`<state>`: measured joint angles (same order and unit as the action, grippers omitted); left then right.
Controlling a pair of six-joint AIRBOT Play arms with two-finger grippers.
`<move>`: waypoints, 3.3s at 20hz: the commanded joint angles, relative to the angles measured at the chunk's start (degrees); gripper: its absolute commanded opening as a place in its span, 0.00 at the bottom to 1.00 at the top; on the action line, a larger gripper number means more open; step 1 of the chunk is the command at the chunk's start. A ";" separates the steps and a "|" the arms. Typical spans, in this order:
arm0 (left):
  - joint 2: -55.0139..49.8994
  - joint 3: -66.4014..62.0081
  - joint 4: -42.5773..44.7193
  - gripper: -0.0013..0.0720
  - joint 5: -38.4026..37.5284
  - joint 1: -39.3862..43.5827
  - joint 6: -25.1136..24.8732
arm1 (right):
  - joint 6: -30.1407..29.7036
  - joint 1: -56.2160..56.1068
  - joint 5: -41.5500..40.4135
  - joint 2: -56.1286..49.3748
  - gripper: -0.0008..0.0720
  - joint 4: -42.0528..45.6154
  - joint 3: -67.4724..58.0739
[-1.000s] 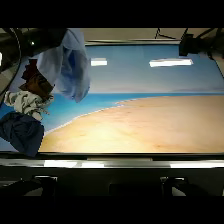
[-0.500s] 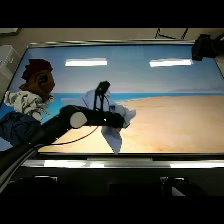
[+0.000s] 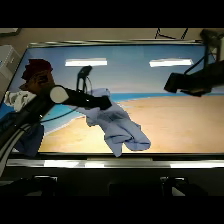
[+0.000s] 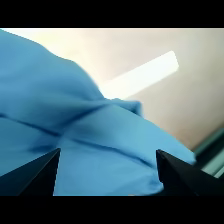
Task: Fold the clothes and pants, and hang the long-sleeved shirts on hangers.
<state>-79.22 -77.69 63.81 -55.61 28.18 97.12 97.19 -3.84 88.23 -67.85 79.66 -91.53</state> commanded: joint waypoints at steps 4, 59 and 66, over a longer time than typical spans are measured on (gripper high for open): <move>0.63 10.82 0.09 1.00 -11.76 -31.34 -1.16 | -5.18 -0.04 -0.59 -0.11 0.96 -17.94 29.05; 27.23 1.55 -26.25 0.05 19.26 -33.33 -32.17 | -4.87 3.91 -13.44 12.20 0.07 3.52 31.21; -1.51 8.35 -26.27 0.05 14.12 -23.58 -32.11 | 7.37 3.91 -30.58 2.05 0.07 0.85 40.11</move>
<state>-69.91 -70.89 37.65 -38.68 1.43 64.95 100.55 0.10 62.70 -61.91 82.83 -54.00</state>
